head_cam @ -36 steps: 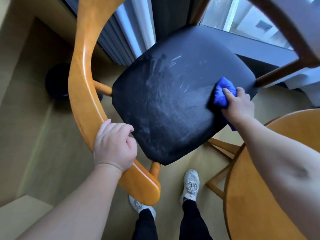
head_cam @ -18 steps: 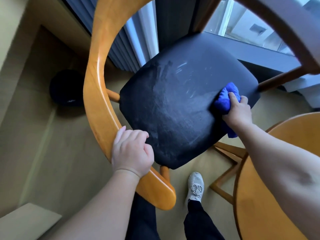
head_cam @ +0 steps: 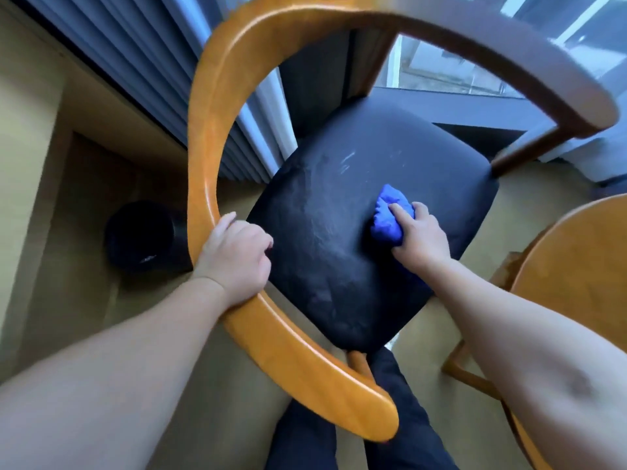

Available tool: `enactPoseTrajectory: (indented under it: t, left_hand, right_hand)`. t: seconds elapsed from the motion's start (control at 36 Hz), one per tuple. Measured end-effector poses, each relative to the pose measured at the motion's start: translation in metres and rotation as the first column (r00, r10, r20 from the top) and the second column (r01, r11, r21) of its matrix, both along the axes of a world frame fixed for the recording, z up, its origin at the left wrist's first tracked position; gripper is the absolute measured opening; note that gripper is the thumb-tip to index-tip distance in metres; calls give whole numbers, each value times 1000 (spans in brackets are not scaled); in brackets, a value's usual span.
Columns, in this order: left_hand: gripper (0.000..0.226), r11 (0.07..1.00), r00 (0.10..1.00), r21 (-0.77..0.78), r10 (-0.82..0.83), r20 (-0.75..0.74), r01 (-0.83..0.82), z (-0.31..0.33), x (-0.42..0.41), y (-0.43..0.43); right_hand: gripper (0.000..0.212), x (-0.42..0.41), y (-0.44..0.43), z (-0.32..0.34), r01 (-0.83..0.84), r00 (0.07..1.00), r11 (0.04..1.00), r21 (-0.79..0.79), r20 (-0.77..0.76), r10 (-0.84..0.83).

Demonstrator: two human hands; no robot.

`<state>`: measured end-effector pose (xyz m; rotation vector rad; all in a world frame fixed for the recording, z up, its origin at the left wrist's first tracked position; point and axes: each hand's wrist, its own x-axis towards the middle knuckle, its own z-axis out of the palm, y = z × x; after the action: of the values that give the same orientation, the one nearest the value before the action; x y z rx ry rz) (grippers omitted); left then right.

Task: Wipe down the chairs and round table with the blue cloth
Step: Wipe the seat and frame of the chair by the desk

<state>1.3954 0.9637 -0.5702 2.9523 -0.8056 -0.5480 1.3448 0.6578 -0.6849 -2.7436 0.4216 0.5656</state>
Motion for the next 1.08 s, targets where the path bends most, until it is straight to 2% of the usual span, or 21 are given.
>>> enactPoseTrajectory:
  t: [0.19, 0.33, 0.42, 0.5, 0.61, 0.69, 0.75, 0.86, 1.08]
  left_hand:
    - [26, 983, 982, 93, -168, 87, 160, -8, 93, 25]
    - [27, 955, 949, 99, -292, 119, 281, -10, 118, 16]
    - [28, 931, 939, 180, -334, 78, 316, -10, 121, 13]
    - [27, 931, 939, 162, -339, 57, 327, -12, 122, 15]
    - [23, 936, 941, 122, -336, 34, 330, -16, 124, 18]
    - [21, 942, 943, 75, -331, 29, 328, -17, 126, 18]
    - [23, 942, 943, 49, -332, 26, 331, -17, 127, 19]
    - [22, 941, 942, 44, -336, 10, 335, -16, 128, 18]
    - [19, 948, 949, 56, -314, -11, 314, -15, 127, 17]
  right_hand:
    - [75, 46, 23, -9, -162, 983, 987, 3, 91, 161]
    - [71, 90, 50, -18, -295, 941, 955, 40, 188, 283]
    - [70, 118, 74, -22, -396, 895, 918, 23, 232, 380]
    - [70, 151, 104, -24, -495, 841, 869, -20, 240, 485]
    - [67, 186, 140, -30, -569, 806, 816, -101, 125, 578]
    - [65, 193, 151, -40, -590, 801, 801, -100, 53, 596]
    - [67, 191, 149, -45, -613, 780, 782, -114, 75, 622]
    - [51, 191, 138, -55, -670, 713, 727, -148, 143, 686]
    - [37, 205, 126, -63, -694, 696, 713, -98, 159, 700]
